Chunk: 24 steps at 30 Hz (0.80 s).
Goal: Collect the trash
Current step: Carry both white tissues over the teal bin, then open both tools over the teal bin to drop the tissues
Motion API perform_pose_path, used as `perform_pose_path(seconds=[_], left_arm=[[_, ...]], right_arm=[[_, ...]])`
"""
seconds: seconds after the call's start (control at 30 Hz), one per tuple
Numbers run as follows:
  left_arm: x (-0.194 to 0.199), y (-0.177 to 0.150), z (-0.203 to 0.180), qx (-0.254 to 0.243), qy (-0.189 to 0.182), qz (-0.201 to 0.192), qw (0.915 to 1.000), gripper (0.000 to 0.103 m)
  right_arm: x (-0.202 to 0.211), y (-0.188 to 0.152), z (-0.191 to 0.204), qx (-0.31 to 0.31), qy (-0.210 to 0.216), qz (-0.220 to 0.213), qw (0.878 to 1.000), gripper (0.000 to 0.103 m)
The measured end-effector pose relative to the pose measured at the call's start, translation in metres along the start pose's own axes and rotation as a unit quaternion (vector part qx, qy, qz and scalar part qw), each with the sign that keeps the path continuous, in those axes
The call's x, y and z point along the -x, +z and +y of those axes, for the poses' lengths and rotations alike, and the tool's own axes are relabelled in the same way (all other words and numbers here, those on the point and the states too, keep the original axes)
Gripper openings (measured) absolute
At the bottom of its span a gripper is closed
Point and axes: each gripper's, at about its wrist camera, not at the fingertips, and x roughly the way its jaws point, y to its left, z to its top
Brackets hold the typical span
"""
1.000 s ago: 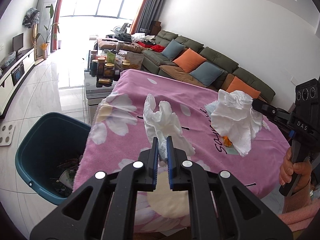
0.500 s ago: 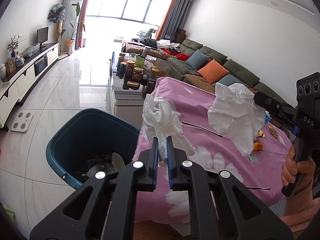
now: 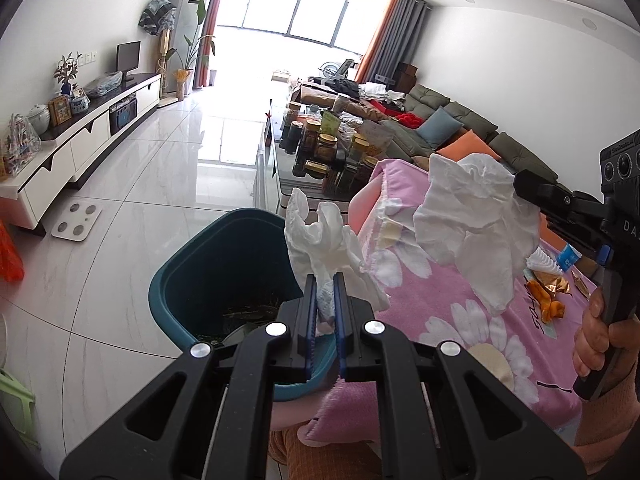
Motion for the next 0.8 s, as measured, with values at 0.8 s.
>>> perform_pose_path(seconds=[0.8], left_arm=[[-0.060,-0.014,0.043,0.041,0.046,0.052,0.9968,0.008]], right_arm=[[-0.106,-0.009,-0.004,-0.028,0.004,0.091,0.995,0.008]])
